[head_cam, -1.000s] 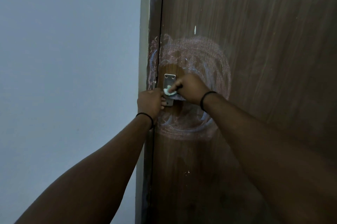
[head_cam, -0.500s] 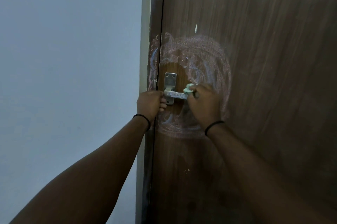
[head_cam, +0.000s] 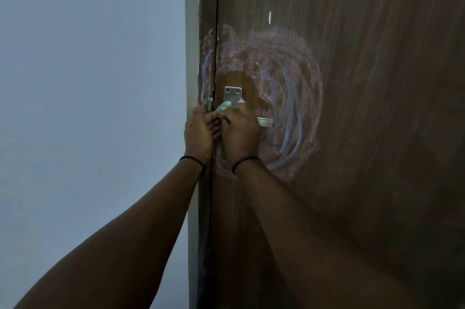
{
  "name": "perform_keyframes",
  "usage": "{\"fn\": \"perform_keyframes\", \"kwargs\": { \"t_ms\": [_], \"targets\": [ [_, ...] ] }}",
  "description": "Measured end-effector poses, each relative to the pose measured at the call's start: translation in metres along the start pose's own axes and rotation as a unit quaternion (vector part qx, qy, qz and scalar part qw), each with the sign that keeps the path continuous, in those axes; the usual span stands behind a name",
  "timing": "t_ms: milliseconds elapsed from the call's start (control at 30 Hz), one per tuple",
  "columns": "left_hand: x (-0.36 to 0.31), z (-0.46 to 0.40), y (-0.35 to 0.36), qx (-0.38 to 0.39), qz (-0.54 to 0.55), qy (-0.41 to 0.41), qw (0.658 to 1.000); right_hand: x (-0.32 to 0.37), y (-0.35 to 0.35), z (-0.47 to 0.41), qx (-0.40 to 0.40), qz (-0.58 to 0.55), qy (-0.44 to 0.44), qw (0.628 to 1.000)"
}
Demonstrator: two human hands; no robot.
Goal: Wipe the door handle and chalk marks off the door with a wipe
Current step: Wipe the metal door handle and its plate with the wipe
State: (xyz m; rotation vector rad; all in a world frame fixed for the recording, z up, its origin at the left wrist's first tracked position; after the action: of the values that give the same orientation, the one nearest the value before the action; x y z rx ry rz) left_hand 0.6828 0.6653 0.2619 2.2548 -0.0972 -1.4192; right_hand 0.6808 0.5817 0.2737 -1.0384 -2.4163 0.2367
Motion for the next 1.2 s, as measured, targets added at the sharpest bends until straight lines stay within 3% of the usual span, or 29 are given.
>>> {"fn": "perform_keyframes", "kwargs": {
  "t_ms": [100, 167, 300, 400, 533, 700, 833, 933, 1000, 1100, 1200],
  "targets": [
    [-0.001, -0.001, -0.002, 0.015, 0.006, -0.01, 1.0, -0.006, -0.009, 0.006, 0.009, -0.007, -0.022, 1.0],
    [-0.001, 0.0, 0.0, 0.03, -0.003, -0.013, 0.999, -0.025, -0.026, 0.013, -0.036, -0.012, -0.029, 0.999],
    [0.001, 0.002, 0.0, 0.033, -0.028, -0.007, 0.999, -0.063, -0.055, 0.021, -0.127, -0.042, 0.08, 0.988],
    [0.001, 0.004, 0.0, 0.032, -0.034, -0.008, 0.999, -0.059, -0.046, 0.017, -0.146, -0.011, 0.062, 0.987],
    [0.0, 0.005, 0.001, 0.023, -0.04, 0.002, 0.999, -0.029, -0.012, 0.013, -0.062, 0.046, -0.093, 0.993],
    [-0.001, -0.001, -0.004, 0.019, -0.044, 0.011, 0.999, -0.017, -0.001, 0.01, -0.017, 0.042, -0.103, 0.994],
    [0.002, -0.003, -0.001, 0.022, -0.043, 0.007, 0.999, -0.044, -0.036, 0.019, -0.088, -0.036, 0.031, 0.995],
    [0.005, 0.001, 0.004, 0.035, -0.049, -0.001, 0.998, -0.07, -0.06, 0.026, -0.146, -0.065, 0.196, 0.968],
    [0.003, 0.002, 0.007, 0.024, -0.045, -0.004, 0.999, -0.078, -0.071, 0.025, -0.157, -0.081, 0.238, 0.955],
    [0.001, 0.002, 0.008, 0.01, -0.038, -0.01, 0.999, -0.067, -0.068, 0.013, -0.081, -0.076, 0.151, 0.982],
    [0.001, 0.002, 0.007, 0.006, -0.043, -0.013, 0.999, -0.05, -0.057, 0.0, -0.014, 0.001, 0.06, 0.998]
  ]
}}
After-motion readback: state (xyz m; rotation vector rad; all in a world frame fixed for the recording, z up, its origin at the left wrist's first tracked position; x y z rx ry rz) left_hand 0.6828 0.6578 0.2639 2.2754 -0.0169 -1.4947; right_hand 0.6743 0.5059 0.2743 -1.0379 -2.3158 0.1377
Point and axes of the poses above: each hand's wrist, its own z-axis away from the middle knuckle, its own y-axis out of the palm, x = y × z, the point moved 1 cm from there along -z, towards the middle knuckle, and after that the axes turned 5 degrees about z, right-handed, at the moved point
